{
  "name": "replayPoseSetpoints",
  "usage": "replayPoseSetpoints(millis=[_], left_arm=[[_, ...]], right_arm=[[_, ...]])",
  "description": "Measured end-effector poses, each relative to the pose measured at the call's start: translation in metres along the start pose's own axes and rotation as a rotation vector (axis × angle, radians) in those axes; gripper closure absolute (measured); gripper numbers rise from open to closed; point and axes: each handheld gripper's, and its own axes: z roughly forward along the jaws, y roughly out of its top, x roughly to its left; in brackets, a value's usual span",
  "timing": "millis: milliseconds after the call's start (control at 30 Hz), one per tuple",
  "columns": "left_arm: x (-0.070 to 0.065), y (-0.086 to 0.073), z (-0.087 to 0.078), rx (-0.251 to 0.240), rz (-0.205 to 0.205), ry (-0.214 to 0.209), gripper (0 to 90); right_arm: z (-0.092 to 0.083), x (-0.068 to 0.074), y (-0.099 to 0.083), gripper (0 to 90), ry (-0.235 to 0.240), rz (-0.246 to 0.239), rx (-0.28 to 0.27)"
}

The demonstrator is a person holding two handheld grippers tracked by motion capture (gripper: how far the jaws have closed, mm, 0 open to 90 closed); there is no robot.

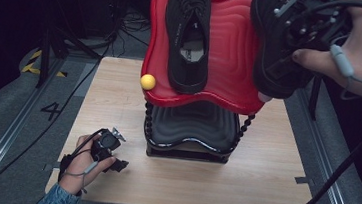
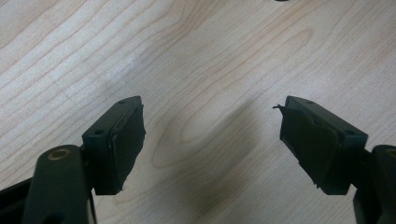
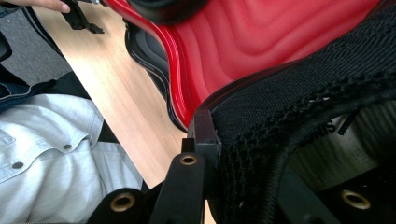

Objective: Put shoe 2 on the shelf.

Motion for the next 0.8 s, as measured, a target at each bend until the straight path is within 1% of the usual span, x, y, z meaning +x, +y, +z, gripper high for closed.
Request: replayPoseSetpoints(millis=[167,200,233,300,333,400,467,533,733,800], left_arm=[[0.000,-0.001,0.001,0.004,0.003,-0.004,22.6],[0.000,-0.001,0.001,0.004,0.003,-0.004,22.6],[0.000,-0.001,0.001,0.003,0.004,-0.003,22.6],[0.000,-0.001,0.000,0.007,0.008,-0.001,22.6],[-0.001,-0.001,0.000,0.008,0.006,-0.008,22.4],[-0.001,-0.002,0.001,0.006,0.010,0.000,22.3],[-0.001,-0.002,0.001,0.009,0.010,-0.002,22.3],[0.000,-0.002,0.001,0.006,0.020,0.011,22.3],[0.000,-0.002,0.001,0.007,0.018,0.003,22.3],[-0.001,-0.002,0.001,0.006,0.009,-0.005,22.3]], right_arm=[[0.008,0.007,0.018,87.1,0.007,-0.026,-0.001],[0.008,0.007,0.018,87.1,0.007,-0.026,-0.001],[0.012,0.008,0.026,87.1,0.005,-0.031,0.001],[0.016,0.009,0.031,87.1,0.002,-0.037,0.004],[0.018,0.010,0.033,87.1,0.001,-0.034,0.003],[0.021,0.010,0.037,87.1,0.001,-0.031,0.006],[0.023,0.011,0.041,87.0,-0.007,-0.030,0.006],[0.027,0.011,0.044,87.0,-0.010,-0.030,0.013],[0.034,0.011,0.050,86.9,0.001,-0.030,0.012],[0.036,0.011,0.051,86.8,0.011,-0.032,0.009]])
